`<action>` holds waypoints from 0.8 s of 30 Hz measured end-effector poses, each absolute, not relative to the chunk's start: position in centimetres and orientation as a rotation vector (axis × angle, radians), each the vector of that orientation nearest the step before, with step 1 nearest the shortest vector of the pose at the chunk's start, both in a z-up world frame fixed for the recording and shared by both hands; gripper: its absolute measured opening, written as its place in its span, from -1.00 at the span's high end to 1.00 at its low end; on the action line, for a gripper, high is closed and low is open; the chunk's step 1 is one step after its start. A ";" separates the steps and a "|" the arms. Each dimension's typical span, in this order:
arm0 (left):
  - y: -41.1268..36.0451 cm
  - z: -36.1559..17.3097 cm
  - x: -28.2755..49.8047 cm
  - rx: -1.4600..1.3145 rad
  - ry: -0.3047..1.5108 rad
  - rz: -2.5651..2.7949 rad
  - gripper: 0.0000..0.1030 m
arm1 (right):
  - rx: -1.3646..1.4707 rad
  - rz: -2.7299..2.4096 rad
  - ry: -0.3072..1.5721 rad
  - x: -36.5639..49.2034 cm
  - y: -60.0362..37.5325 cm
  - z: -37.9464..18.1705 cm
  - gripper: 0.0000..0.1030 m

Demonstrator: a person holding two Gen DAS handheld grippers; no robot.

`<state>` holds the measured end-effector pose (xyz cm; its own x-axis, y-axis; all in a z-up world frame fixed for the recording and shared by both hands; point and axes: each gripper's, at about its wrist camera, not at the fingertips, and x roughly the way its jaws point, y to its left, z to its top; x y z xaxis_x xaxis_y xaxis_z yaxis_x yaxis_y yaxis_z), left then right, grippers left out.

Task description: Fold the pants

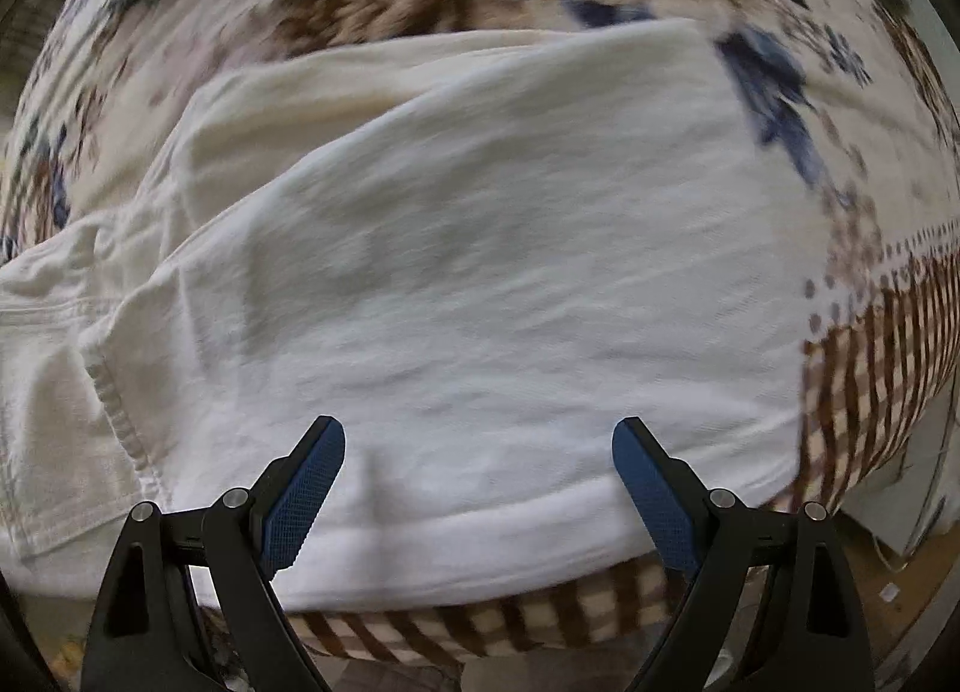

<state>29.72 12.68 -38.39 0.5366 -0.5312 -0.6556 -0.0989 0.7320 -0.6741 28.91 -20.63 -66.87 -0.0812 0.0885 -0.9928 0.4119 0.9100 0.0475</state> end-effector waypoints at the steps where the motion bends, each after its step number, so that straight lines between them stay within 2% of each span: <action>1: 11.0 -38.2 29.5 -0.711 1.000 -0.305 0.47 | 0.404 -0.285 1.638 28.2 -21.9 -66.6 -0.81; 6: -1.7 -41.0 28.7 -0.547 1.152 -0.387 0.47 | 0.402 -0.346 1.609 24.1 -29.9 -64.6 -0.80; 10: -9.9 -46.6 28.6 -0.336 1.310 -0.385 0.46 | 0.394 -0.381 1.611 21.0 -36.2 -64.0 -0.80; 13: -11.8 -49.3 28.7 -0.249 1.409 -0.325 0.35 | 0.441 -0.381 1.612 19.2 -40.4 -64.0 -0.80; 15: -12.4 -49.1 28.7 -0.191 1.423 -0.314 0.30 | 0.491 -0.368 1.598 18.3 -42.6 -63.9 -0.80; 17: -13.0 -47.6 28.5 -0.110 1.377 -0.305 0.06 | 0.560 -0.324 1.583 17.6 -44.4 -63.7 -0.80; 19: -12.8 -46.7 27.8 -0.062 1.361 -0.315 -0.79 | 0.595 -0.291 1.572 17.3 -46.8 -63.1 -0.80; 20: -12.7 -46.2 27.8 -0.063 1.365 -0.318 -0.95 | 0.607 -0.272 1.569 17.1 -47.3 -62.9 -0.80; 24: -10.9 -43.8 27.4 -0.023 1.356 -0.232 -0.99 | 0.659 -0.195 1.544 15.4 -50.5 -60.7 -0.80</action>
